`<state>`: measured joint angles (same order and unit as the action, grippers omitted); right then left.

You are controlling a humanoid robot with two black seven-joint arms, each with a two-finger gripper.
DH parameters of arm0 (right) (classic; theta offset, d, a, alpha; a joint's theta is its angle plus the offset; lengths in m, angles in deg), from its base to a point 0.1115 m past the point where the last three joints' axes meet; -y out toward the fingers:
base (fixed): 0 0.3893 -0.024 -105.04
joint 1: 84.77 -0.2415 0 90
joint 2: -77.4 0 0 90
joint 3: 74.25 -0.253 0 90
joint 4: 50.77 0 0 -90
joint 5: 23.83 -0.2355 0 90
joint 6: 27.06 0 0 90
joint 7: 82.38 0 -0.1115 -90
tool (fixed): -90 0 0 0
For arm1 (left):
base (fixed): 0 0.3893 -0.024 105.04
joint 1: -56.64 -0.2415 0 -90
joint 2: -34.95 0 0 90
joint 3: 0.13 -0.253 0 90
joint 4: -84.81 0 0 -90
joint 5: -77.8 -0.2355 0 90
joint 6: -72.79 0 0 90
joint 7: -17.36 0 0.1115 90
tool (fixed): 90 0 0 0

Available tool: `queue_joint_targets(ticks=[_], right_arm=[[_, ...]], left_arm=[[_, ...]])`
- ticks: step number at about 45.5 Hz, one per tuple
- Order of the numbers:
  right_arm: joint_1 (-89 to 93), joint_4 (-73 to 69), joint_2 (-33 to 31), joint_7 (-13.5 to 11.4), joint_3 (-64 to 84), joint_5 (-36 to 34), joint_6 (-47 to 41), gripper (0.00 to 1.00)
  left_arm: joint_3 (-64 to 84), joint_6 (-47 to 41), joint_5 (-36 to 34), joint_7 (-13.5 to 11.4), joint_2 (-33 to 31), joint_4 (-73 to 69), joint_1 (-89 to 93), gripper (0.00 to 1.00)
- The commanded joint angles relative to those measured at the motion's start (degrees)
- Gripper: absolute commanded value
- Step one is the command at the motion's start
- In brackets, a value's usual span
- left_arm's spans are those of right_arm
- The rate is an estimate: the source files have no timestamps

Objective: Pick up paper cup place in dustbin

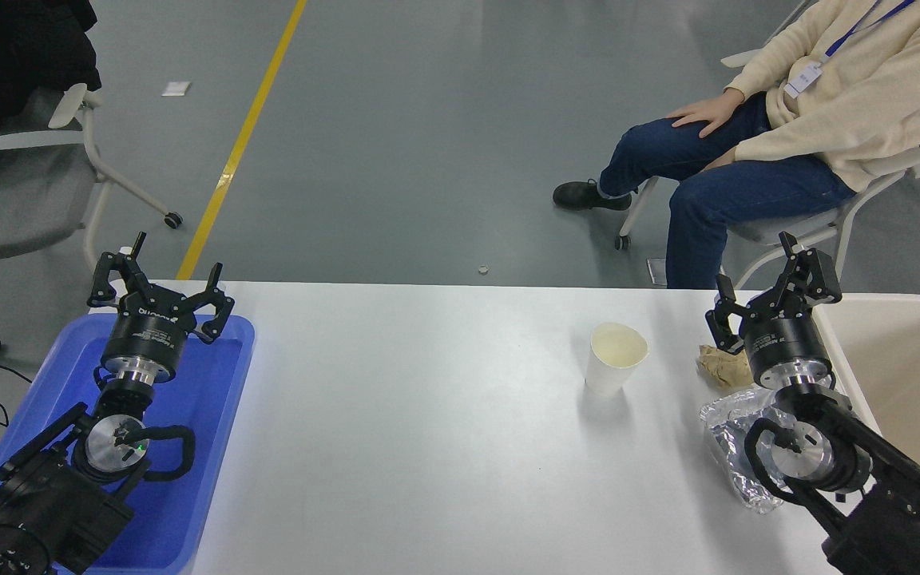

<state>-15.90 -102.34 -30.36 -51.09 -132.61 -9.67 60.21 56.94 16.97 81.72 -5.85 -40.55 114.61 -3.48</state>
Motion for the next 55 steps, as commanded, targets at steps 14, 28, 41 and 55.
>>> queue_joint_targets(ticks=[14,28,41,55], right_arm=[[-0.8,0.4,-2.0,-0.1,0.1,0.1,-0.2,1.0],[-2.8,-0.1,-6.9,-0.8,6.0,0.0,0.5,1.0],[-5.6,-0.8,-10.5,-0.7,19.0,-2.1,3.0,1.0],[-7.8,-4.1,-14.4,-0.9,25.9,-4.5,5.5,1.0]], left_arm=[[0.1,0.0,0.0,0.0,0.0,0.0,0.0,1.0],[0.0,-0.1,0.0,0.0,0.0,0.0,0.0,1.0],[0.0,-0.1,0.0,0.0,0.0,0.0,0.0,1.0],[0.1,-0.1,0.0,0.0,0.0,0.0,0.0,1.0]])
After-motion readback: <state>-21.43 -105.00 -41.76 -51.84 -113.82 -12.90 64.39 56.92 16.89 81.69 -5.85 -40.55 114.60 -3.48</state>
